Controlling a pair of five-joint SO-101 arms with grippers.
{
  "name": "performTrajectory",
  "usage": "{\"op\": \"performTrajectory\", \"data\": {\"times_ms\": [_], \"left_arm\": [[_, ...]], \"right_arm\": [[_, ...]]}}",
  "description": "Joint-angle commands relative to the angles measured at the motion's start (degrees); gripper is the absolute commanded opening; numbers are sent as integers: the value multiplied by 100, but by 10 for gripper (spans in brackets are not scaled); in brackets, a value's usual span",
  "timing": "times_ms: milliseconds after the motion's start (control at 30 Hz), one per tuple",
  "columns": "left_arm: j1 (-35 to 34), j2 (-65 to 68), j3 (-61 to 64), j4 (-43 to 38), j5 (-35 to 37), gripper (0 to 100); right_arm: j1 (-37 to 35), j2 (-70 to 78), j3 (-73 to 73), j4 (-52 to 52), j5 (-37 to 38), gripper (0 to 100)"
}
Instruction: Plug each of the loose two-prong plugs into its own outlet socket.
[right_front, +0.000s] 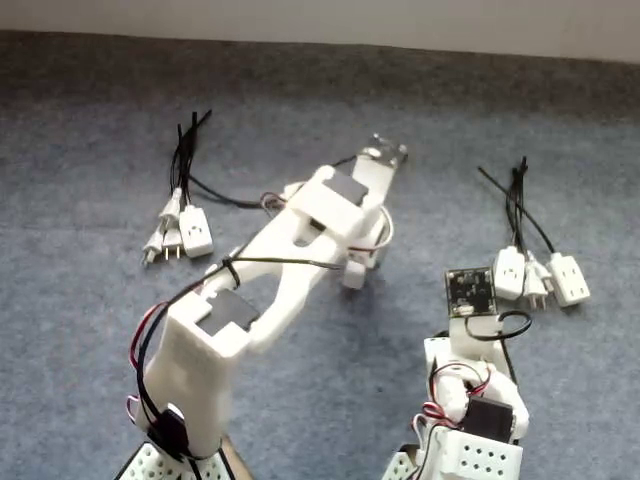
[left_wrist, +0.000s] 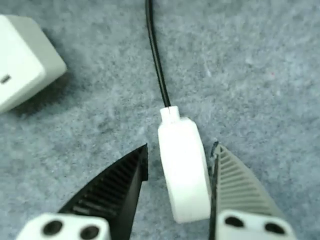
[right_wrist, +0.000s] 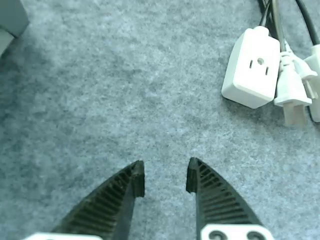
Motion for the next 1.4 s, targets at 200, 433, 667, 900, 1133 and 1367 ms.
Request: {"op": "performTrajectory", "data": {"times_ms": [200,433,667,900,1133,1367], "left_arm": [[-919,-259,-418,360,-79,215],[-1209,-295,-541,554,-79,214],[-1297,-1209,-875,1292,-79,214],[-1604,-1965,-690,1952,-88,214],[-1587,-1982,1226,730,-88,214],[-1402,-1991,2457,-440,-88,214]], "right_arm": [[66,31,743,13,132,150],[66,31,743,48,132,150],[242,31,593,286,132,150],[919,31,-567,-13,105,152],[1464,84,-822,-734,141,152],[2105,101,-637,-1921,1196,152]]}}
